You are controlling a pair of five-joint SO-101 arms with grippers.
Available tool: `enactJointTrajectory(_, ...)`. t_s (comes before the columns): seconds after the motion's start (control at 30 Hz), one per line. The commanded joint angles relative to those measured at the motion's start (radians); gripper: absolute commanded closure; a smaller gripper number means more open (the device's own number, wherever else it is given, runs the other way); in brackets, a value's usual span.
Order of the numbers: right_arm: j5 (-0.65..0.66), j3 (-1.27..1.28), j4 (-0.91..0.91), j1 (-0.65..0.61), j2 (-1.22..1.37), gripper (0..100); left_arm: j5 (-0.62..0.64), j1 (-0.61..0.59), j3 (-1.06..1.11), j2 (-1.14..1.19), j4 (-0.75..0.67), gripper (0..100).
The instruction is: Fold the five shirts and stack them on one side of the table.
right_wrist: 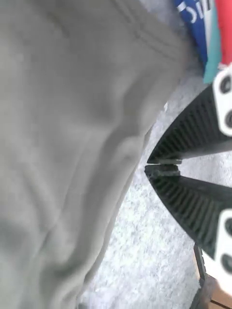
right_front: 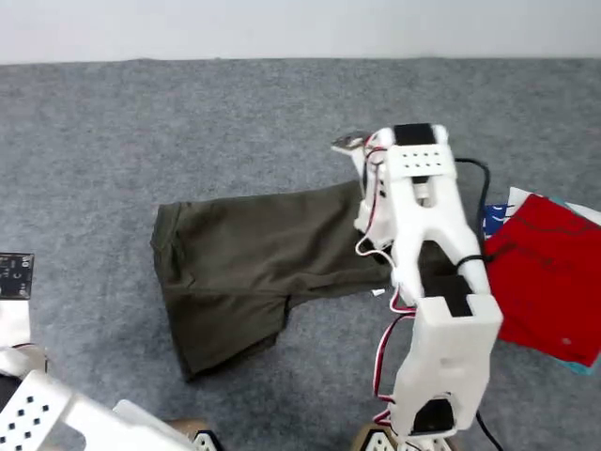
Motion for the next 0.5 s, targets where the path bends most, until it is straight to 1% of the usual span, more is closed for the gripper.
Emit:
enactJointTrajectory(0.0, -0.066, -0.003, -0.028, -0.059, 0.013, 99.0, -0.006, -0.005, -0.047, -0.015, -0.011, 99)
enactJointTrajectory(0.13, -0.095, -0.002, -0.061, -0.107, 0.12, 99.0, -0.005, -0.005, -0.047, -0.015, -0.011, 99)
enactJointTrajectory(0.27, -0.095, 0.028, -0.076, -0.101, 0.196, 99.0, -0.005, -0.005, -0.042, -0.015, -0.011, 99)
enactJointTrajectory(0.47, -0.086, 0.224, -0.177, -0.104, 0.133, 99.0, -0.003, -0.005, -0.038, -0.015, -0.011, 99)
